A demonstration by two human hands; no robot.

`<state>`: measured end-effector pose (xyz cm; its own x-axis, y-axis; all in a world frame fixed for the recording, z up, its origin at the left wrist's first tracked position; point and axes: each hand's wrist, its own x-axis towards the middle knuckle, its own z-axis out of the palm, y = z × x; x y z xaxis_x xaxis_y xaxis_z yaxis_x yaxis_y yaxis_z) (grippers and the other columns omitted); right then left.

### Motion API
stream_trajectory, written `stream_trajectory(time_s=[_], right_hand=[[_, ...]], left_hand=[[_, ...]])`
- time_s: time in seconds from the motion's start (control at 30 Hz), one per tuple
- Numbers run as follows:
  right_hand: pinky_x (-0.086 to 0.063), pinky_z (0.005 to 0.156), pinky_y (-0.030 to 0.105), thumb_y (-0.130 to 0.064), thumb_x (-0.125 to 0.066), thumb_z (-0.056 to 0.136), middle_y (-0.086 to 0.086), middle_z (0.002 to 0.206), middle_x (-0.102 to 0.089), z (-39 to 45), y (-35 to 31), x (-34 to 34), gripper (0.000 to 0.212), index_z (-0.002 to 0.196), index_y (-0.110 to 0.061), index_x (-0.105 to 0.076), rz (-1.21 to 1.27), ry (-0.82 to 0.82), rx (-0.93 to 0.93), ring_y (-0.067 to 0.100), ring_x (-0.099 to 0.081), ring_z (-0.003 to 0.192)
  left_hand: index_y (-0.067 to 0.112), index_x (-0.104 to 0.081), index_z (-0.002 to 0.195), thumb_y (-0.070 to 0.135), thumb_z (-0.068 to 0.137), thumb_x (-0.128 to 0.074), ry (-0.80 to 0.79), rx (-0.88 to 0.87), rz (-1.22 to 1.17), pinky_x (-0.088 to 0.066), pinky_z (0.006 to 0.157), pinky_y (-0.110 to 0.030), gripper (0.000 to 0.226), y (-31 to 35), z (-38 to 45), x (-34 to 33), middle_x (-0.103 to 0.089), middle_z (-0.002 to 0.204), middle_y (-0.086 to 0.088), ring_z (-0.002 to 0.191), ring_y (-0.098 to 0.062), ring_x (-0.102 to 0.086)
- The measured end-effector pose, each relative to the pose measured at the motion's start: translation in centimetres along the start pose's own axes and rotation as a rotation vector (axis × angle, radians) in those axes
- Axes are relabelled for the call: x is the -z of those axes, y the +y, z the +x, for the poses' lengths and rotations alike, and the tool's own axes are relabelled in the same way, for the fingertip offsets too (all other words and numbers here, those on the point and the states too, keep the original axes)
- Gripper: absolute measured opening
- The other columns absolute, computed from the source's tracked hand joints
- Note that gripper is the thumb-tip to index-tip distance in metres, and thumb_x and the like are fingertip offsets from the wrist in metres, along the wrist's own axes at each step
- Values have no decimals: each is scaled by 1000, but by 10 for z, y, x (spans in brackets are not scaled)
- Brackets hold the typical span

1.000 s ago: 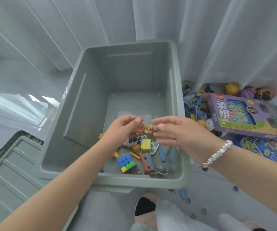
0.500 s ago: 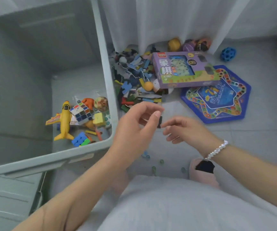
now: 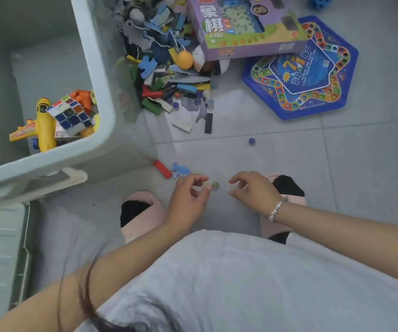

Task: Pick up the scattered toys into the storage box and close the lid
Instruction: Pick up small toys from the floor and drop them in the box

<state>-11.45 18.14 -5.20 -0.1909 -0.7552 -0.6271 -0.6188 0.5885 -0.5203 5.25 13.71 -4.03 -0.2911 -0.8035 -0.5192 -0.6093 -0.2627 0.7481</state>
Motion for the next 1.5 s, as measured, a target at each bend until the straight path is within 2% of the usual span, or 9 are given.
stream_trajectory(time_s=[0.13,0.3,0.4,0.57,0.77,0.87,1.1,1.2,1.5], right_hand=[[-40,84,24,-25,-66,83,11,117,-46,-2,12,-8,38,119,-16,-57,-131,-2,17,23,-55,99],[-40,84,27,-18,-69,80,14,121,-41,0,15,-12,47,123,-11,-53,-213,-16,13,29,-54,97],[-40,83,28,-17,-73,77,16,119,-43,5,13,-13,49,121,-10,-52,-224,-24,-21,31,-54,98],[-35,72,27,-15,-75,73,16,109,-49,14,16,-12,44,110,-6,-54,-238,-10,-16,24,-47,83],[-37,71,27,-10,-75,71,14,99,-60,22,21,-10,28,93,-4,-60,-240,10,-9,30,-56,93],[-39,72,29,-13,-75,72,12,96,-62,22,20,-11,26,92,-5,-60,-226,6,0,28,-57,91],[-44,78,32,-18,-73,74,12,97,-62,30,9,-17,23,91,-9,-62,-167,29,44,27,-57,90],[-47,79,32,-18,-72,75,11,98,-63,33,7,-18,20,89,-10,-62,-151,43,40,27,-58,90],[-43,77,28,-17,-72,76,11,96,-64,32,11,-6,21,91,-7,-62,-98,87,-7,25,-57,89]], left_hand=[[20,-58,112,25,86,-65,-25,15,128,-36,74,-12,28,-26,2,-4,-46,110,-2,74,-7,-48],[21,-56,119,25,78,-74,-120,45,260,-30,81,-10,45,-42,6,-10,-35,111,1,97,-6,-46],[23,-59,114,23,74,-77,-99,43,228,-32,81,-10,44,-45,10,-15,-37,109,3,93,-5,-47],[25,-64,105,21,70,-79,-64,60,272,-32,75,-12,38,-49,18,-20,-38,103,5,82,-9,-48],[14,-66,101,16,74,-75,-37,-16,306,-31,72,-14,28,-53,24,-21,-43,98,4,84,-9,-46],[20,-60,112,21,72,-77,-103,-49,357,-41,84,-23,43,-54,23,-22,-44,107,3,90,-13,-51],[28,-67,105,36,81,-69,-102,-168,530,-41,73,-26,26,-45,27,-25,-52,106,2,88,-20,-58],[31,-61,111,42,82,-65,-109,-190,579,-41,73,-26,32,-42,30,-26,-53,109,3,92,-20,-59],[37,-67,105,50,78,-66,-86,-164,507,-41,75,-25,29,-38,33,-30,-49,109,7,91,-11,-57]])
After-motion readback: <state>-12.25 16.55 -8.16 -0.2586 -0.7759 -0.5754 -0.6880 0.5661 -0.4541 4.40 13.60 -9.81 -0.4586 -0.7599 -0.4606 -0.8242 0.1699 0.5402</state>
